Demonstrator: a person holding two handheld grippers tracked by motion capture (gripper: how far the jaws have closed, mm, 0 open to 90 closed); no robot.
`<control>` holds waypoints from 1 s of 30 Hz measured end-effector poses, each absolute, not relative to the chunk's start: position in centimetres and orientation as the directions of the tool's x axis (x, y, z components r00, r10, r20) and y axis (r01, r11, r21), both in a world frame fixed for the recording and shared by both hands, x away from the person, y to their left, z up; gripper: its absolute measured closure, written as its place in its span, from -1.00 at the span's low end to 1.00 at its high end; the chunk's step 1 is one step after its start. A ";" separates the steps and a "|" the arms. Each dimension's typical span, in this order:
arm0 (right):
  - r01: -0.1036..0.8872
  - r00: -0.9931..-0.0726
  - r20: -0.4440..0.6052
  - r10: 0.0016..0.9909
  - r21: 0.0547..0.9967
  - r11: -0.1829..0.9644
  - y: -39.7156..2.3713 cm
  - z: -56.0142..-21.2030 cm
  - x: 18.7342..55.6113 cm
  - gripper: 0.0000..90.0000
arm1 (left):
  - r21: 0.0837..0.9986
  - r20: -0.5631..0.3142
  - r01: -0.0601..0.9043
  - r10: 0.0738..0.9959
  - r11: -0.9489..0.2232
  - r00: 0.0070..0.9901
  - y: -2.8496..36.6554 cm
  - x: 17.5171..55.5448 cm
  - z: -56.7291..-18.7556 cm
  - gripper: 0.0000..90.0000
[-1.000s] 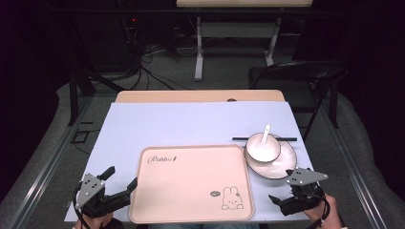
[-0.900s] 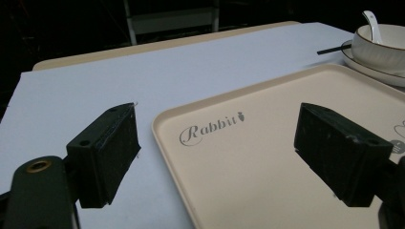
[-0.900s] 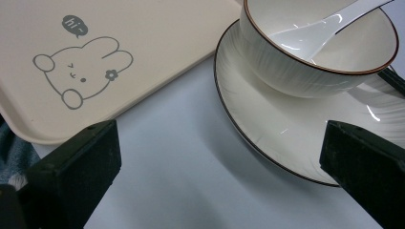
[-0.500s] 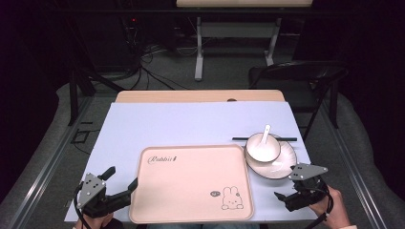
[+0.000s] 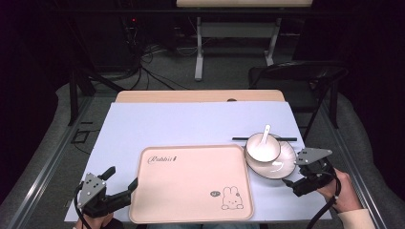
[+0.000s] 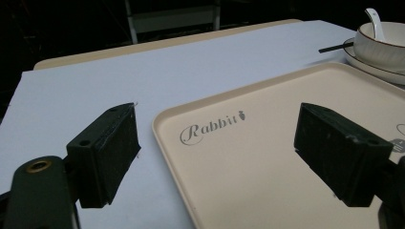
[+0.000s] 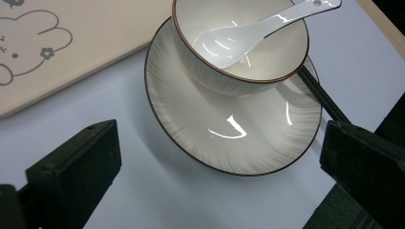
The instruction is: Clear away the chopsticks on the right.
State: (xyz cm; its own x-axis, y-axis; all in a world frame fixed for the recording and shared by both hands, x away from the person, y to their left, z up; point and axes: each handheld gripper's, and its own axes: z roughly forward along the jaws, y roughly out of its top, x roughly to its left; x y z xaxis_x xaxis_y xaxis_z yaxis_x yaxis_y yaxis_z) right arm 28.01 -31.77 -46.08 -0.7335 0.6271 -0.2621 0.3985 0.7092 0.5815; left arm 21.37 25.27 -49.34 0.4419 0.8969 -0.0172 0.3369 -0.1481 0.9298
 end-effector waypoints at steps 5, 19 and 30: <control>0.401 -0.767 -0.257 0.587 0.523 0.752 -31.9 -45.7 29.5 -1.00 | 0.931 -0.020 0.336 0.896 -0.145 0.443 25.3 21.4 -49.4 -0.66; 0.373 -0.828 -0.229 0.512 0.456 0.808 -32.2 -44.5 33.0 -1.00 | 0.931 -0.020 0.336 0.896 -0.145 0.444 25.3 21.4 -49.3 -0.66; 0.321 -0.868 -0.237 0.437 0.405 0.856 -32.3 -43.0 36.3 -1.00 | 0.929 -0.022 0.340 0.895 -0.146 0.446 25.3 21.4 -49.3 -0.66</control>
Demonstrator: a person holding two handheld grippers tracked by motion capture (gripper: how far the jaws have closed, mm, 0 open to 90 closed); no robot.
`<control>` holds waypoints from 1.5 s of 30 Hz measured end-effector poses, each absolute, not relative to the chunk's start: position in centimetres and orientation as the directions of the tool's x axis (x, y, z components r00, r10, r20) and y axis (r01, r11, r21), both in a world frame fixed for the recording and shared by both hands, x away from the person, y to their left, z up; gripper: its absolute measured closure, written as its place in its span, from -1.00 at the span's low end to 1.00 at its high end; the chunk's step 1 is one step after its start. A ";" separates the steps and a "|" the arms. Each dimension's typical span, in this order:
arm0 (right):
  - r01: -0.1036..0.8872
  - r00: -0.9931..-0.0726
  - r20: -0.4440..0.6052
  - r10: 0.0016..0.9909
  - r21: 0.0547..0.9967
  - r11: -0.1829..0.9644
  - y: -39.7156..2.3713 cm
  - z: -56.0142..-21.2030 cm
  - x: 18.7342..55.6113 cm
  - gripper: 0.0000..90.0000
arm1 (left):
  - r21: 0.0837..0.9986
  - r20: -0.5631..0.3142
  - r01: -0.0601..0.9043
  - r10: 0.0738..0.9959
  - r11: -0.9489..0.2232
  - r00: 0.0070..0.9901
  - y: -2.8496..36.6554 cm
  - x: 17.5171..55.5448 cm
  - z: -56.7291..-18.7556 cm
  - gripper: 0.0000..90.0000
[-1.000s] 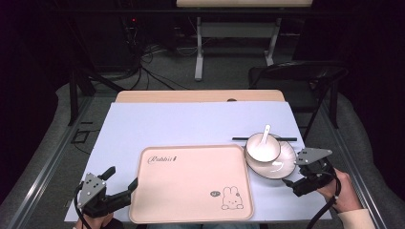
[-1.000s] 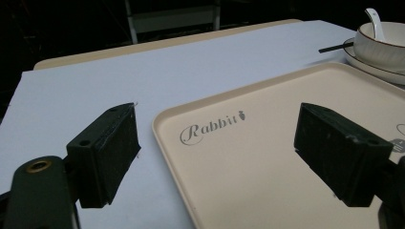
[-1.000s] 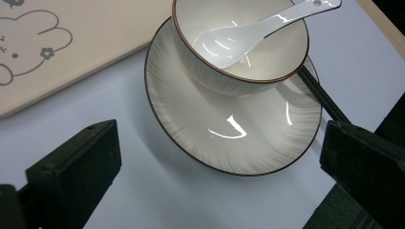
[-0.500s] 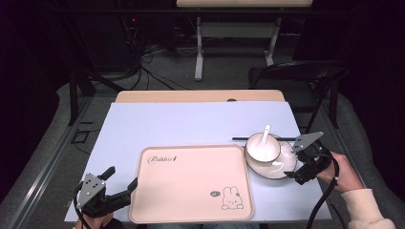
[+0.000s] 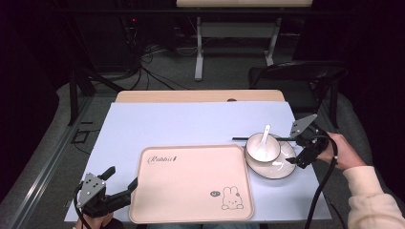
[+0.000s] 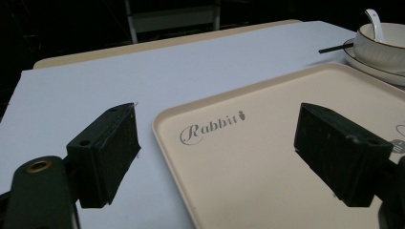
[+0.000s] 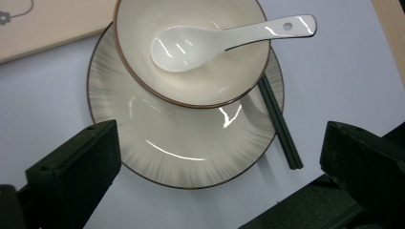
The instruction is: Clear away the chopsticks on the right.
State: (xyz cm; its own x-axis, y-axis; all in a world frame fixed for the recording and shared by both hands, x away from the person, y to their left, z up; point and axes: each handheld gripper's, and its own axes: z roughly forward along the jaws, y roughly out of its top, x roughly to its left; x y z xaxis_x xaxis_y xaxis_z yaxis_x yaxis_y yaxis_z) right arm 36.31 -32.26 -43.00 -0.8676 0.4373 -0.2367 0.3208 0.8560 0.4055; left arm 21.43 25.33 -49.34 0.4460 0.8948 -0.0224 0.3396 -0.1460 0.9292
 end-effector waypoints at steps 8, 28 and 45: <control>0.286 -0.899 -0.229 0.373 0.339 0.896 -32.1 -43.1 39.1 -1.00 | 0.930 -0.024 0.339 0.895 -0.144 0.445 25.4 21.4 -49.3 -0.66; 0.263 -0.897 -0.308 0.317 0.204 0.943 -31.8 -46.5 43.4 0.25 | 0.928 -0.023 0.341 0.894 -0.147 0.447 25.3 21.4 -49.4 -0.66; 0.248 -0.926 -0.260 0.273 0.125 0.961 -30.5 -49.5 45.1 0.68 | 0.930 -0.022 0.338 0.895 -0.145 0.446 25.3 21.4 -49.4 -0.66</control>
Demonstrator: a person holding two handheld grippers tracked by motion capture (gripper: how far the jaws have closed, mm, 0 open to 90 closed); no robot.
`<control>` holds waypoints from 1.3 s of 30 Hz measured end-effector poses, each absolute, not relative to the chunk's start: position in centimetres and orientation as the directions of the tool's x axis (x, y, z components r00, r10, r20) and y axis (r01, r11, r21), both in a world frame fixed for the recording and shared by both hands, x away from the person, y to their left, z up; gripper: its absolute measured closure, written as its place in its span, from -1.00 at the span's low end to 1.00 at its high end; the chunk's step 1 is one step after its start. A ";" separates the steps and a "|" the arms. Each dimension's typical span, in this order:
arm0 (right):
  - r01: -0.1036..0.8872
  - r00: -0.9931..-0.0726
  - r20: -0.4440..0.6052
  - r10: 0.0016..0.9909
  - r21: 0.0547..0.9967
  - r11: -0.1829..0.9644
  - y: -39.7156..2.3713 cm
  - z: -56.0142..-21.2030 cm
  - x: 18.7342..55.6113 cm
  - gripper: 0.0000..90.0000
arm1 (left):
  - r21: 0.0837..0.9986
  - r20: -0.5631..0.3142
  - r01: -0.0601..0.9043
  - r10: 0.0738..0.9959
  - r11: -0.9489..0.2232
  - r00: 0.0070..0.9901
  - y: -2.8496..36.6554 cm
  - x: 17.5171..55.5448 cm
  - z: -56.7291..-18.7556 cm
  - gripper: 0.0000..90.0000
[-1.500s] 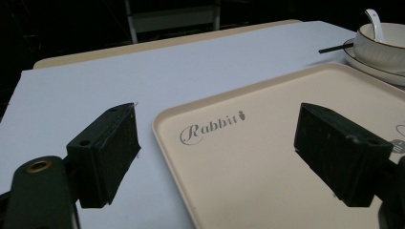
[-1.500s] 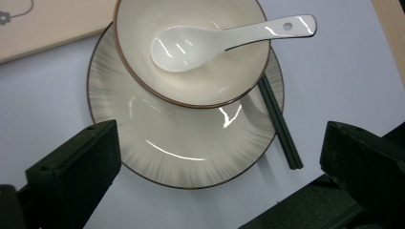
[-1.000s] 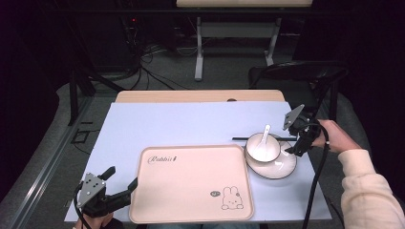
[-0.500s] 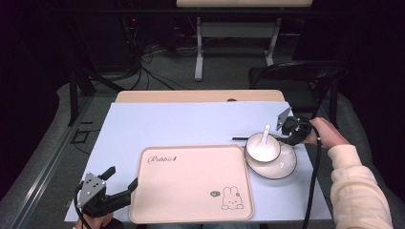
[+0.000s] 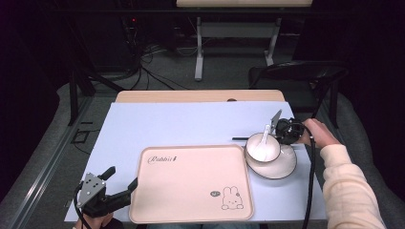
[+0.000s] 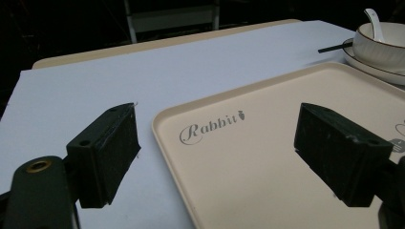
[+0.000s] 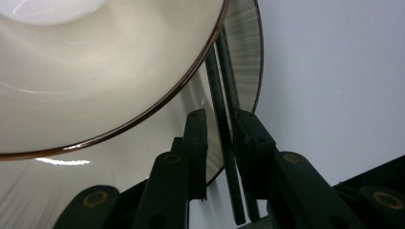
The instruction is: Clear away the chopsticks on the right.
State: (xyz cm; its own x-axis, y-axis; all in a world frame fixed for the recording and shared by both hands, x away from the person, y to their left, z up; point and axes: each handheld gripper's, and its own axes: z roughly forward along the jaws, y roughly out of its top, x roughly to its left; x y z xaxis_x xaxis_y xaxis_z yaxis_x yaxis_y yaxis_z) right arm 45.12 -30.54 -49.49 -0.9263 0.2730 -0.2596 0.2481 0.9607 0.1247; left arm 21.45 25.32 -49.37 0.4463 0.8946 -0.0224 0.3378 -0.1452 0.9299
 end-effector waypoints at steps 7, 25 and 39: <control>0.236 -0.934 -0.244 0.262 0.128 0.963 -30.5 -49.8 45.3 0.74 | 0.929 -0.022 0.340 0.894 -0.147 0.447 25.3 21.4 -49.4 -0.66; 0.244 -0.933 -0.231 0.278 0.163 0.956 -31.0 -49.7 44.9 0.89 | 0.928 -0.021 0.342 0.894 -0.149 0.448 25.3 21.5 -49.4 -0.66; 0.357 -0.873 -0.275 0.404 0.205 0.911 -31.7 -47.3 44.8 0.89 | 0.927 -0.019 0.343 0.894 -0.152 0.448 25.2 21.5 -49.3 -0.66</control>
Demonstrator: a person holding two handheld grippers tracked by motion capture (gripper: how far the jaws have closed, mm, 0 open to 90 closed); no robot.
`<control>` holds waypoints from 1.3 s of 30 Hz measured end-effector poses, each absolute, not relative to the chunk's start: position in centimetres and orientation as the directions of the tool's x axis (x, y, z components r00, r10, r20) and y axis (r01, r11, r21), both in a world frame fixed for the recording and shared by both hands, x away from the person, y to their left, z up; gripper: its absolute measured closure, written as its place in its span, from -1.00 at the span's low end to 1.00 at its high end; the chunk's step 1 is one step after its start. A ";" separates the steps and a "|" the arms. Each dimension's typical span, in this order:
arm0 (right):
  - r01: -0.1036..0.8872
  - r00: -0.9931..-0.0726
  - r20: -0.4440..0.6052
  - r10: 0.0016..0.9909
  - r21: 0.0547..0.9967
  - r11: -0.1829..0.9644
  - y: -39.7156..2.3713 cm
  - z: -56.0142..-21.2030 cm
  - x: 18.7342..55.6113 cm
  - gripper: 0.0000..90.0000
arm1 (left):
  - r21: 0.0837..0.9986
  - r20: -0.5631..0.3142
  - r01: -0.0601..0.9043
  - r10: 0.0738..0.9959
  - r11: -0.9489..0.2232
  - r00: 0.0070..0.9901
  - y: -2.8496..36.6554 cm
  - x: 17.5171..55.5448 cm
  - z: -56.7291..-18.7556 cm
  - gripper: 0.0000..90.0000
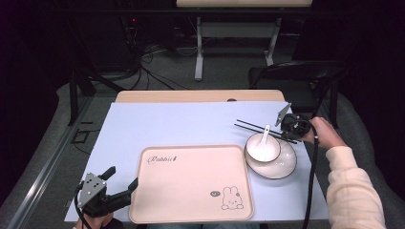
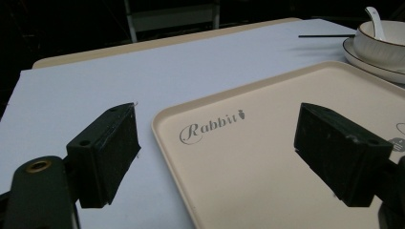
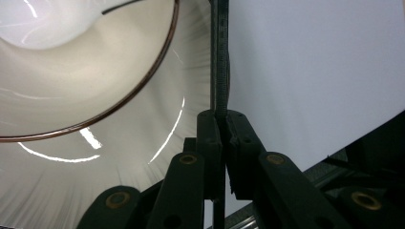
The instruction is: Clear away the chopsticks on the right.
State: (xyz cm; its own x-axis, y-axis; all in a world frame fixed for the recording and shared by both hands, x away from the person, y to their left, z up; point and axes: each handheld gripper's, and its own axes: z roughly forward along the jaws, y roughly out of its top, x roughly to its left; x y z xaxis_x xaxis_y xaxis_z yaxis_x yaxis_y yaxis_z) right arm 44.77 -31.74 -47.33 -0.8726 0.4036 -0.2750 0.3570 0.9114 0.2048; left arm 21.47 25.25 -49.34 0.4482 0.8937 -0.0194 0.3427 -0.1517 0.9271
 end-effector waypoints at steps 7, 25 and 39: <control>0.430 -0.831 -0.275 0.484 0.235 0.872 -32.5 -47.0 45.0 0.89 | 0.927 -0.019 0.342 0.894 -0.152 0.447 25.3 21.5 -49.3 -0.66; 0.477 -0.766 -0.322 0.557 0.296 0.827 -31.1 -40.6 42.6 0.89 | 0.927 -0.018 0.342 0.894 -0.153 0.449 25.2 21.4 -49.3 -0.66; 0.522 -0.746 -0.290 0.600 0.306 0.796 -26.2 -39.4 38.7 0.89 | 0.929 -0.018 0.339 0.895 -0.150 0.446 25.3 21.4 -49.3 -0.66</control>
